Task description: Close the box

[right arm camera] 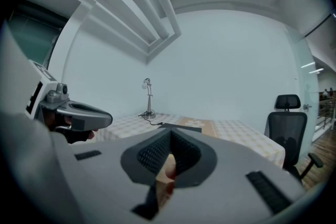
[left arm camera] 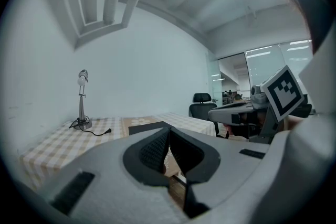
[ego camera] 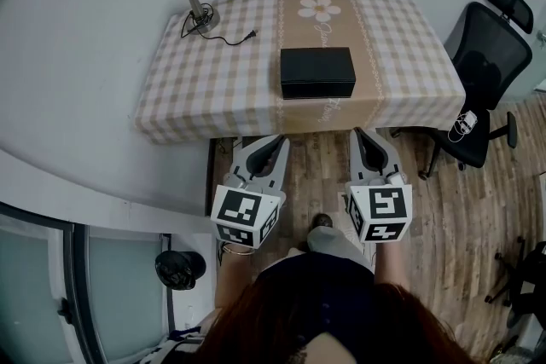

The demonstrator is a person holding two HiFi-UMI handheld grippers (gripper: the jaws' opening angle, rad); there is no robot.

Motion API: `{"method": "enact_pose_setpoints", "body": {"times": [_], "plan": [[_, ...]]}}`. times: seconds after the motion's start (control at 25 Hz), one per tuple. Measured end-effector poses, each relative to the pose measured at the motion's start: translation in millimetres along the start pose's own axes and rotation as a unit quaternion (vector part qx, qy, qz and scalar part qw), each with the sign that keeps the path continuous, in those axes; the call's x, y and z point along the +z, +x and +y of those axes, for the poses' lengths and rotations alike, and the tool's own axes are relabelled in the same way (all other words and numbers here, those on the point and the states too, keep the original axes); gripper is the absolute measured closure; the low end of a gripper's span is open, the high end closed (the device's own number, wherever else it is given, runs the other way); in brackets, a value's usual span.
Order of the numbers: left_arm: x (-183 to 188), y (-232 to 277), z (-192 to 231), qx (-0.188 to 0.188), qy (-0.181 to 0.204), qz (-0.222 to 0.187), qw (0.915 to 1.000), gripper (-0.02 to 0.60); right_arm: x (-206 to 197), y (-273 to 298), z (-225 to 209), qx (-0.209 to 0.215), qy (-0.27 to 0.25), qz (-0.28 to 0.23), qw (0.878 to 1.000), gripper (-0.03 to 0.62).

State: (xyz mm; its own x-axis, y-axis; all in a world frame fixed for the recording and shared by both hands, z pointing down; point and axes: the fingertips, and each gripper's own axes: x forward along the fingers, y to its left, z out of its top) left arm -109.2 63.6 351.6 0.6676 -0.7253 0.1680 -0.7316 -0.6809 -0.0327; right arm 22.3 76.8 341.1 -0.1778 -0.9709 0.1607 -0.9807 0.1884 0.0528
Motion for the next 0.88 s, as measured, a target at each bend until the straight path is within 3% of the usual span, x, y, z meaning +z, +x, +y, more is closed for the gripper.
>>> {"method": "enact_pose_setpoints", "body": {"times": [0.88], "plan": [[-14,-44,-22,-0.008,-0.01,-0.004,0.9999,0.552,-10,-49,25,-0.012,-0.023,0.008,1.0,0.577]]}}
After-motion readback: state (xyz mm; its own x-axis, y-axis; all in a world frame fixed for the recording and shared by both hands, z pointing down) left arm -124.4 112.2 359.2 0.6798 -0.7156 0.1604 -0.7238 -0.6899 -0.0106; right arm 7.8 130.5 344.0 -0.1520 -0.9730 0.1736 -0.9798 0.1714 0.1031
